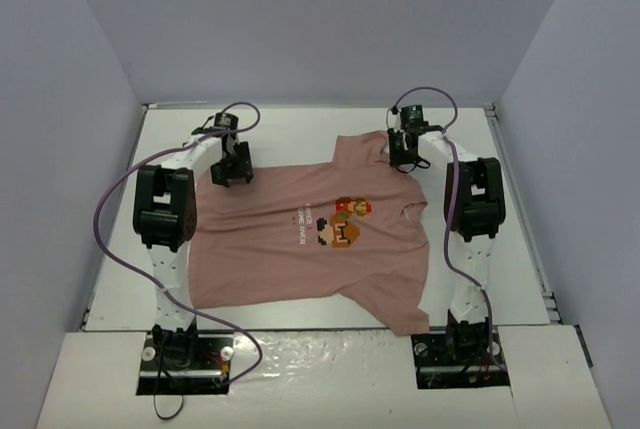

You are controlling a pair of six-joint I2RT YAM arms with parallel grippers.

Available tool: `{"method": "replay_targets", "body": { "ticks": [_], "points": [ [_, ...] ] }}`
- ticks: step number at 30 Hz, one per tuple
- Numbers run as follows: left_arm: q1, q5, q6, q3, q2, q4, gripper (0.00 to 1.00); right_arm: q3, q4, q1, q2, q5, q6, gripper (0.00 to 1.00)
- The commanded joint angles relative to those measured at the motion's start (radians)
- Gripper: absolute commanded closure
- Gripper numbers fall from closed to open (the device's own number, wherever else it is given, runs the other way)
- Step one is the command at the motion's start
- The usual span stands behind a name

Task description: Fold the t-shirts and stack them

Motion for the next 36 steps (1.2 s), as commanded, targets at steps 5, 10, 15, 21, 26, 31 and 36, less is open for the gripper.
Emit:
{"method": "replay_targets", "body": {
  "ticks": [5, 10, 15, 21, 26, 31, 36],
  "points": [
    [0.034, -0.013, -0.041, 0.016, 0.029, 0.031, 0.44, -0.112, 0.014, -0.018, -0.133, 0.253, 0.083, 1.0],
    [0.04, 0.003, -0.042, 0.036, 0.032, 0.032, 0.44, -0.136, 0.002, -0.028, -0.18, 0.289, 0.122, 0.94],
    [0.03, 0.038, -0.051, 0.065, 0.003, 0.033, 0.44, -0.069, -0.001, -0.019, -0.219, 0.149, 0.116, 0.72],
    [0.021, 0.012, -0.068, 0.065, -0.066, 0.034, 0.44, 0.041, -0.003, 0.052, -0.224, 0.11, 0.143, 0.66],
    [0.019, -0.028, -0.105, 0.007, -0.072, 0.04, 0.43, 0.05, 0.0, 0.095, -0.165, 0.123, 0.212, 0.65],
    [0.021, -0.038, -0.129, -0.103, -0.099, 0.091, 0.44, 0.002, 0.003, 0.141, -0.116, 0.17, 0.28, 0.65],
    [0.019, -0.037, -0.13, -0.109, -0.06, 0.095, 0.44, -0.037, 0.013, 0.152, -0.083, 0.222, 0.349, 0.65]
  ]
}}
